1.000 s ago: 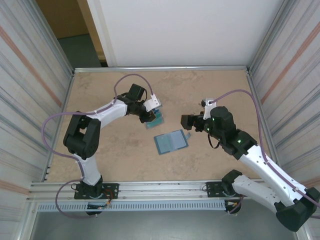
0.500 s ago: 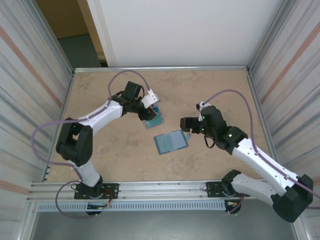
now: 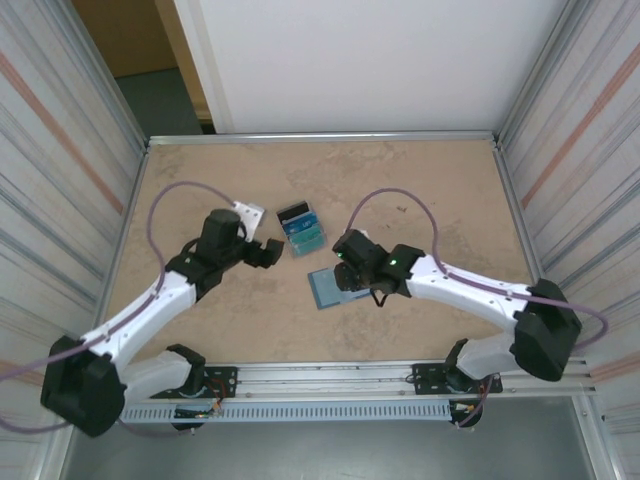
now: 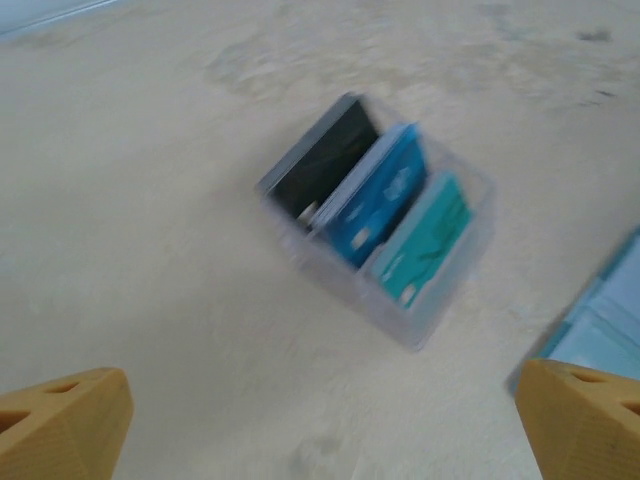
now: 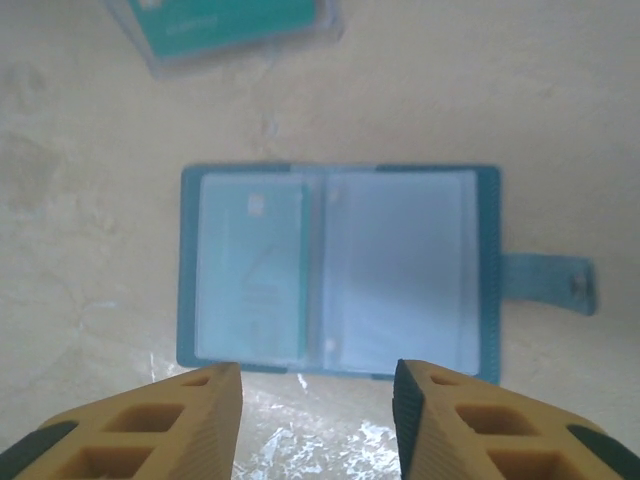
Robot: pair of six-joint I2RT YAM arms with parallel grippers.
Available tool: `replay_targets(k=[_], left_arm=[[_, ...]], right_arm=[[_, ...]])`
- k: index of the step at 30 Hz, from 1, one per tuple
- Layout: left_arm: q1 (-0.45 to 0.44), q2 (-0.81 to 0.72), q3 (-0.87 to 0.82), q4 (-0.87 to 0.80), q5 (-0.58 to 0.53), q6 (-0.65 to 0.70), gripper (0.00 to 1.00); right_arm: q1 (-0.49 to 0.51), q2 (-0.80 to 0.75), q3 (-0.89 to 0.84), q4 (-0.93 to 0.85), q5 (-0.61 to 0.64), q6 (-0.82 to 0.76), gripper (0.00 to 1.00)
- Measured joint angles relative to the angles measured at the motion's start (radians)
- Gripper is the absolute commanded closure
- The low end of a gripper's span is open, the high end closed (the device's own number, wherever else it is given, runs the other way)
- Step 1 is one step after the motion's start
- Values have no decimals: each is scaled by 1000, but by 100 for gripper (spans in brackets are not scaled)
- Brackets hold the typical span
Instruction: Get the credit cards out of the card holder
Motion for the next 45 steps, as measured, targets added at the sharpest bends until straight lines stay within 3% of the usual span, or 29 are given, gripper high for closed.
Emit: replay_targets(k=[9,17,22,30,45], left_arm=[[0,-134,-103,-7,-182,-203,1],[0,-134,-142,-13,-230,-263,1],[0,-134,-142,-13,-246,-266,1],[0,-134,-142,-15,-257,-274,1],[0,-134,-142,-19,-264,-280,1]], right_arm=[[77,248,125,-19,-3,-3,72],[82,371,188,-23,-7,-13,60],[82,410,190,-21,-30,-26,54],[67,441,190,-13,-56,-27,54],[14,420,144,52,-125,-18,72]])
